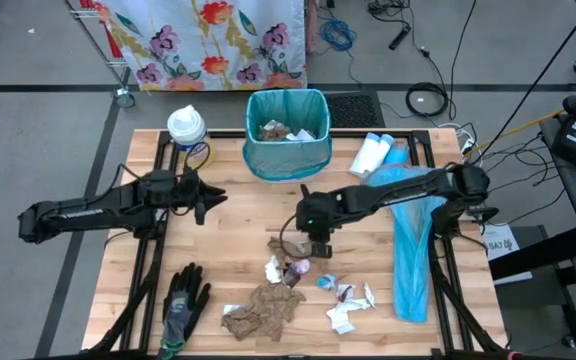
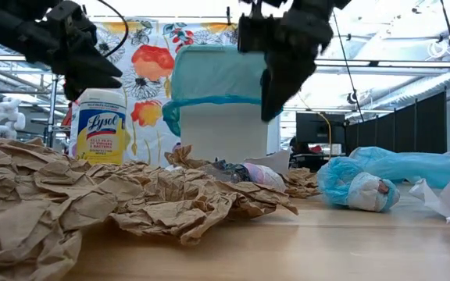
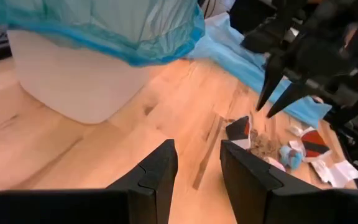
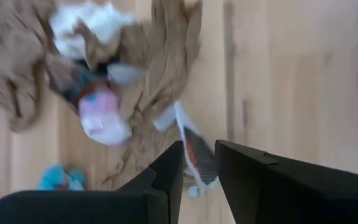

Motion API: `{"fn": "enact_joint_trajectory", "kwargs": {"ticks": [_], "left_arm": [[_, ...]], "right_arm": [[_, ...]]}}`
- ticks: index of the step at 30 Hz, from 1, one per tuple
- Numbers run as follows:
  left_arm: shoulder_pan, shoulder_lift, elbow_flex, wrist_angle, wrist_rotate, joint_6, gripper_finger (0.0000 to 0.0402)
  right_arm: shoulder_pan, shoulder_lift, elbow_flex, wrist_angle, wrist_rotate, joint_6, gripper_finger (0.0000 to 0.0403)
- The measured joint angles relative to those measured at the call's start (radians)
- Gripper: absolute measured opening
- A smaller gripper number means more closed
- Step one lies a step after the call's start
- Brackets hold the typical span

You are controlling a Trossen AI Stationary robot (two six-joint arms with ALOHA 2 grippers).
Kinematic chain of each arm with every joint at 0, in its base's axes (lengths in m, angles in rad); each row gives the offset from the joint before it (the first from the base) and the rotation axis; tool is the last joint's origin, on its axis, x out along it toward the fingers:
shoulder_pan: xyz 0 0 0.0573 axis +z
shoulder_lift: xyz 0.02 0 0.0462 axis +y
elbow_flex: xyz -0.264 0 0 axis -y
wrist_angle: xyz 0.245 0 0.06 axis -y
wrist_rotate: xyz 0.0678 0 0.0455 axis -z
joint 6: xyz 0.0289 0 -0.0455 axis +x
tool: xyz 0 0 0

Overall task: Place trash/remove bag and relplace
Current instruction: Put the white-black paper into the white trash bin

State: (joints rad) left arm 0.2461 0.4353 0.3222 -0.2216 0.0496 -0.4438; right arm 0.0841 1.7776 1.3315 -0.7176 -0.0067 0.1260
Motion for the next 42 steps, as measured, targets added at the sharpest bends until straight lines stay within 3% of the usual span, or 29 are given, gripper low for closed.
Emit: {"fn": "enact_joint_trajectory", "kwargs": {"ticks": [10, 17, 22, 28, 33, 36, 42], "left_arm": [[0.0, 0.0, 0.002, -0.184, 0.026, -0.025, 0.0127], [0.0, 0.004, 0.002, -0.431, 0.025, -0.207, 0.0127], [0.0, 0.004, 0.002, -0.45, 0.025, -0.23, 0.0127], [0.0, 0.004, 0.002, -0.45, 0.025, -0.231, 0.0127], [0.0, 0.004, 0.002, -0.449, 0.025, -0.231, 0.0127], [0.0, 0.004, 0.002, -0.438, 0.03, -0.232, 0.0127], [0.0, 0.004, 0.002, -0.429, 0.081, -0.233, 0.0127]], "right_arm": [[0.039, 0.124, 0.0, -0.019, -0.021, -0.026, 0.0084], [0.033, 0.147, 0.0, 0.005, 0.013, 0.013, 0.0084], [0.045, 0.145, 0.053, -0.029, 0.015, 0.038, 0.0084], [0.063, 0.142, 0.132, -0.041, 0.116, -0.039, 0.0084], [0.021, 0.141, 0.136, -0.019, 0.113, -0.072, 0.0084], [-0.017, 0.141, 0.136, -0.02, 0.106, 0.066, 0.0084], [-0.085, 0.141, 0.136, 0.015, 0.053, 0.535, 0.0089]]}}
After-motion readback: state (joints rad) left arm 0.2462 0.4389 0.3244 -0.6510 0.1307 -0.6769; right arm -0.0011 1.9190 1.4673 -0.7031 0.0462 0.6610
